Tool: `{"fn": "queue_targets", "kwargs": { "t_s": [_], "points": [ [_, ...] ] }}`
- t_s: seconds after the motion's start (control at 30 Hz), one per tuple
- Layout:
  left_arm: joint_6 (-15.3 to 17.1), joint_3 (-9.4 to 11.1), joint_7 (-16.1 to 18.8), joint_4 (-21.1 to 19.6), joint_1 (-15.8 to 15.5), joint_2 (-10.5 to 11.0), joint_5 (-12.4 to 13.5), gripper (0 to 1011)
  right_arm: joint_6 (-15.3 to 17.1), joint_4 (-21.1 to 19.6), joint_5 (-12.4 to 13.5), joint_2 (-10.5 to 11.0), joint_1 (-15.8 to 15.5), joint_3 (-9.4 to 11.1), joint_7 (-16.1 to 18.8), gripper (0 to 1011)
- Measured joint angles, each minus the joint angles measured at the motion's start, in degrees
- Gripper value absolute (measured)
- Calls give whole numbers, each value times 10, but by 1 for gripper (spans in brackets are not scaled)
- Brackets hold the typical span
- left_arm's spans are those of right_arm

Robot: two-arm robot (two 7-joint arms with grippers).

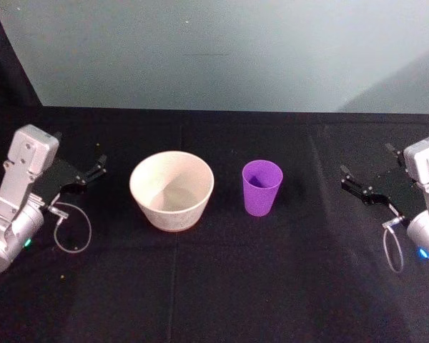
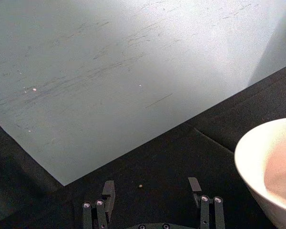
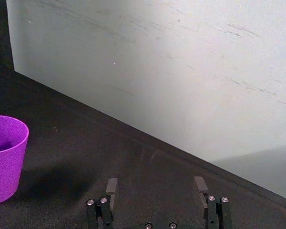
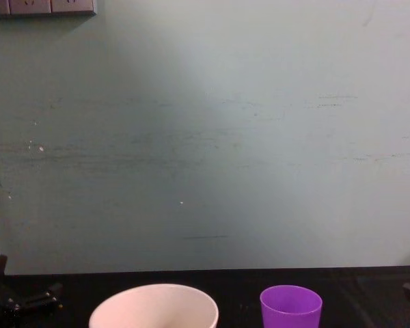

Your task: Pick up the cup and pour the mung beans from the cup into the bowl.

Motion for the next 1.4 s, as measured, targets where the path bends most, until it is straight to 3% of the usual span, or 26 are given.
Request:
{"fn": "queue_targets", "kwargs": {
  "t_s": [0.47,0.67,0.87,1.03,1.4],
  "points": [
    [0,0,0,0,0,0,0,1000,0,-1,0,-1,-1,0,0,1002],
    [0,0,0,0,0,0,0,1000,11,-19,-3,-6,-13,-11,27,1002],
    [0,0,0,0,0,0,0,1000,22,-33,6,-24,-24,-24,65,1002],
    [0,0,0,0,0,0,0,1000,21,-31,30,-45,-26,-27,101,1002],
    [0,0,0,0,0,0,0,1000,5,22,46,-97,2,-27,147,1002]
  ]
}}
